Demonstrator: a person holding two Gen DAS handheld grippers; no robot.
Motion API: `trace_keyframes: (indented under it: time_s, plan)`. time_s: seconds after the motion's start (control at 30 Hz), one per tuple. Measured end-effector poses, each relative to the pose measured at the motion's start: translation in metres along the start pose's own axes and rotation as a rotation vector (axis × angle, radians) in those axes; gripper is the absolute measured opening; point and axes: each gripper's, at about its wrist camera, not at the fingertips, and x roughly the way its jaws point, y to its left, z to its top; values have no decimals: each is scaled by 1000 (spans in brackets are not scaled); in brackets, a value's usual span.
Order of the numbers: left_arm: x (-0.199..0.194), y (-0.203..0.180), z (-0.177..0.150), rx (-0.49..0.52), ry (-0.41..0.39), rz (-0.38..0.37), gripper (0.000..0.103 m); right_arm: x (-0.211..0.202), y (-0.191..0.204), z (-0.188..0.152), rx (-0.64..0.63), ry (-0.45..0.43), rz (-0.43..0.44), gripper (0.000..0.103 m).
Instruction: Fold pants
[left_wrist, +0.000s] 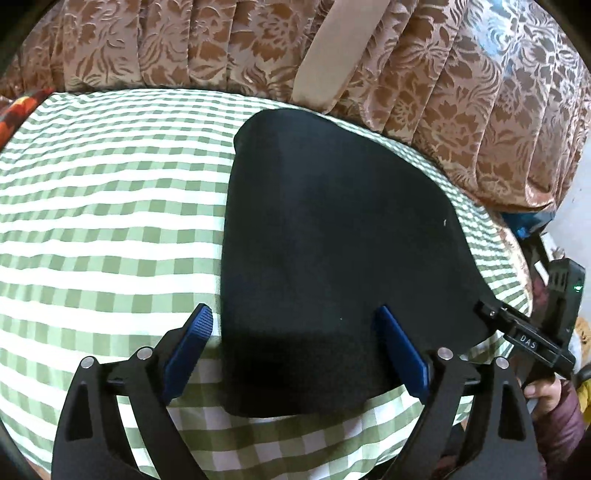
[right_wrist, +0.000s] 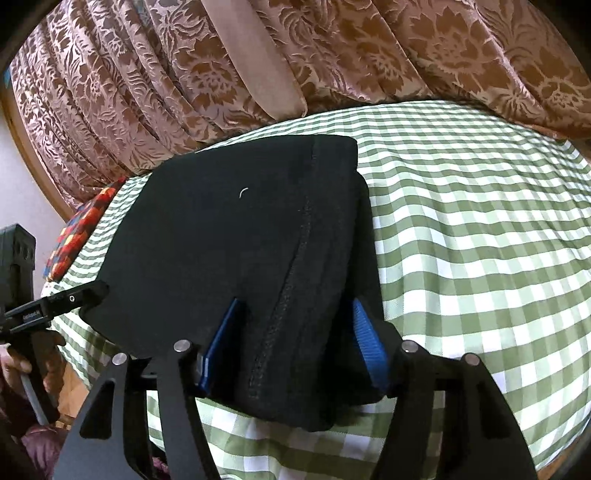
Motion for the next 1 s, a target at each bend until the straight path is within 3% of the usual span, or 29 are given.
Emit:
trace_keyframes:
  time_s: [0.1,0.13,0.17,0.37,0.6,0.77,1.0]
  plan:
    - [-7,6,4,-3,-25,-3,89,-2,0,5,7,18,17,73]
    - [-11,9,6,-8,-36,-3,89,-3,0,6,11,25,21,89]
    - [-13,13,9,-12,-40,-9,89,-5,-1,8,19,28,16,96]
    - [-23,36,19,-82,-56,-86,89,-15,-16,18,113,23,118,96]
    - [-7,61,37,-212,8,-226,89,-5,-42,42,239,28,250,95]
    - [12,63,52,-220,45,-262,89,18,-49,54,240,63,255,91]
    - [34,72,67,-248,53,-373,89,40,-59,58,233,127,257,83]
